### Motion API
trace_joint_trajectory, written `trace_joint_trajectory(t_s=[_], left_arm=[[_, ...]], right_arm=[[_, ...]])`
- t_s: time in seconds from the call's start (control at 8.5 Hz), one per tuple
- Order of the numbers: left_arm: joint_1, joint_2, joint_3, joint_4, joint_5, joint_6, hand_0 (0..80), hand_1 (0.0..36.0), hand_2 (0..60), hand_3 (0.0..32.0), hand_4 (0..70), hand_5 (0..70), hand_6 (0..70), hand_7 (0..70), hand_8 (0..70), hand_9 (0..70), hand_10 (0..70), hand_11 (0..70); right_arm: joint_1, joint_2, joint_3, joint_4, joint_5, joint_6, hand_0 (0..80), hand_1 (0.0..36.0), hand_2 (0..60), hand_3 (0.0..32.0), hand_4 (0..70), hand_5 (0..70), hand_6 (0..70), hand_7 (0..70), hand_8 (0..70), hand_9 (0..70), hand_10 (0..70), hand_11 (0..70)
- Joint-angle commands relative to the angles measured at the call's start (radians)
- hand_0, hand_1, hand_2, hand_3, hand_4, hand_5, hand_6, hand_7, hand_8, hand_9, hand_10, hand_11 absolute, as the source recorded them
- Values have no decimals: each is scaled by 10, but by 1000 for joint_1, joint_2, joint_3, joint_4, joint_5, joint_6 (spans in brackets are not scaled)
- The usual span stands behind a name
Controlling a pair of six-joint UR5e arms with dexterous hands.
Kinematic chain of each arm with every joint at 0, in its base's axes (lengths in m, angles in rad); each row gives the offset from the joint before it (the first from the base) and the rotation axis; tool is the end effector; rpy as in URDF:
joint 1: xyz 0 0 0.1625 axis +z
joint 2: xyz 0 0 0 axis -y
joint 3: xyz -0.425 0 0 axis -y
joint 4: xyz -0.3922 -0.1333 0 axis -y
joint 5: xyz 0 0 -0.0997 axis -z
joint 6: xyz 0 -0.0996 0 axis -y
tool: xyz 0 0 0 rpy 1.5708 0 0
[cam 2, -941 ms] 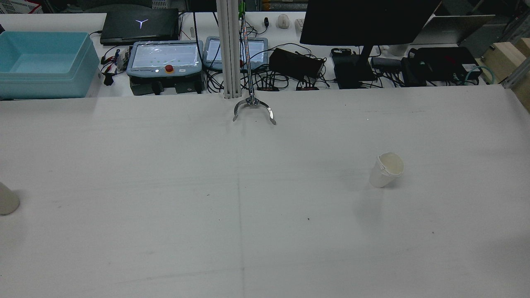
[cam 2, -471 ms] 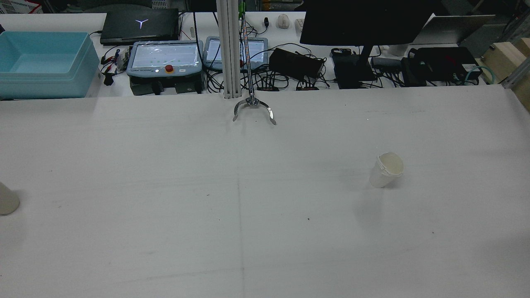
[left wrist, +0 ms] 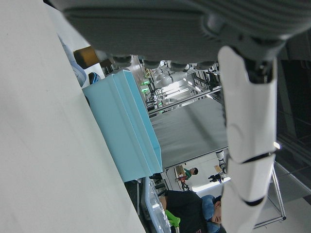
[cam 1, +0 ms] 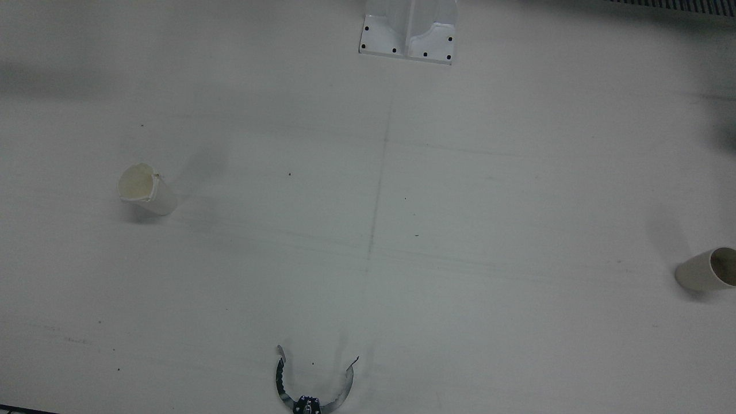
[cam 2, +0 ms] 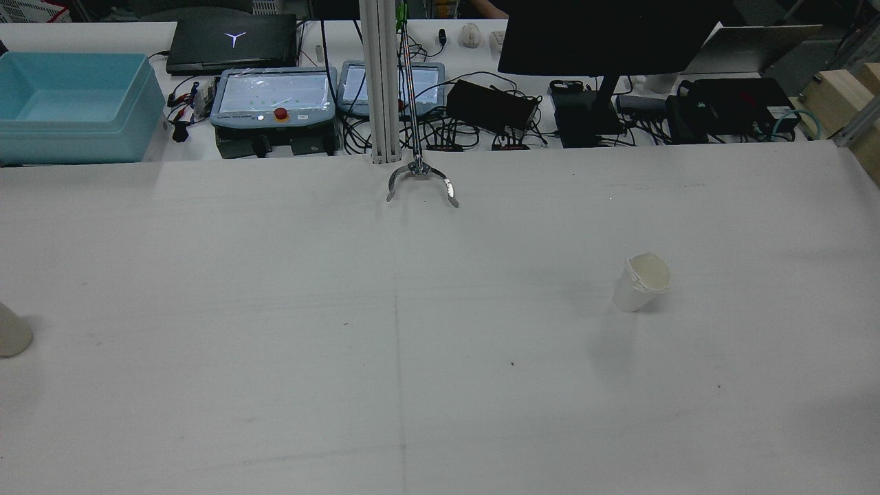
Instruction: Pour water
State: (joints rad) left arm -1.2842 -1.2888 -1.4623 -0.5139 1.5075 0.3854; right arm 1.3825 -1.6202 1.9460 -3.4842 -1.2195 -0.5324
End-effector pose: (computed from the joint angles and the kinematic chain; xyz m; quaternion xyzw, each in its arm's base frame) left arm -0.0335 -0.3803 0.8067 0.0579 0.7470 -0.6326 0.1958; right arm 0.0818 -0.4660 0.5627 0.2410 -0.6588 0.7002 0.1329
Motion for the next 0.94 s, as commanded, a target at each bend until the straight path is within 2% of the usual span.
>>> trace_joint_trajectory(t_s=[0.0,0.12,0.24,0.35,0.47,0.59,0.82], left_arm=[[5,-4,2,14,-99,-62,581,265,113,68,0,0,0,11,0,0,0,9],[5,-3,2,6,-114,-25,572,250,84,68,0,3,0,16,0,0,0,8],[6,3,17,-73,-133,78,552,235,88,82,0,0,0,1,0,0,0,1],[19,2,49,-109,-132,111,539,232,116,92,0,0,0,0,0,0,0,5],[81,2,50,-110,-132,119,530,220,113,88,0,0,0,0,0,0,0,14],[142,0,60,-113,-132,124,538,225,109,82,0,0,0,0,0,0,0,21],[202,-4,89,-152,-127,150,533,221,113,80,0,0,0,0,0,0,0,23]], right_arm=[[-2,-6,-1,-1,-2,-1,441,89,32,58,33,89,0,35,0,0,0,0],[-8,-6,-2,-1,-2,-3,438,88,32,56,32,87,0,33,0,0,0,0],[-10,-6,-2,-1,-2,-3,439,88,34,58,32,89,0,36,0,0,0,0],[-8,-6,-4,-1,-2,-3,440,89,34,56,36,91,0,39,0,0,0,0],[-8,-4,-4,-1,-3,-1,438,89,36,56,37,88,0,37,0,0,0,0],[-10,-4,-6,-1,-3,-3,438,89,38,56,36,88,0,35,0,0,0,0],[-11,-4,-7,-1,-3,-3,431,84,36,54,38,90,0,37,0,0,0,0]])
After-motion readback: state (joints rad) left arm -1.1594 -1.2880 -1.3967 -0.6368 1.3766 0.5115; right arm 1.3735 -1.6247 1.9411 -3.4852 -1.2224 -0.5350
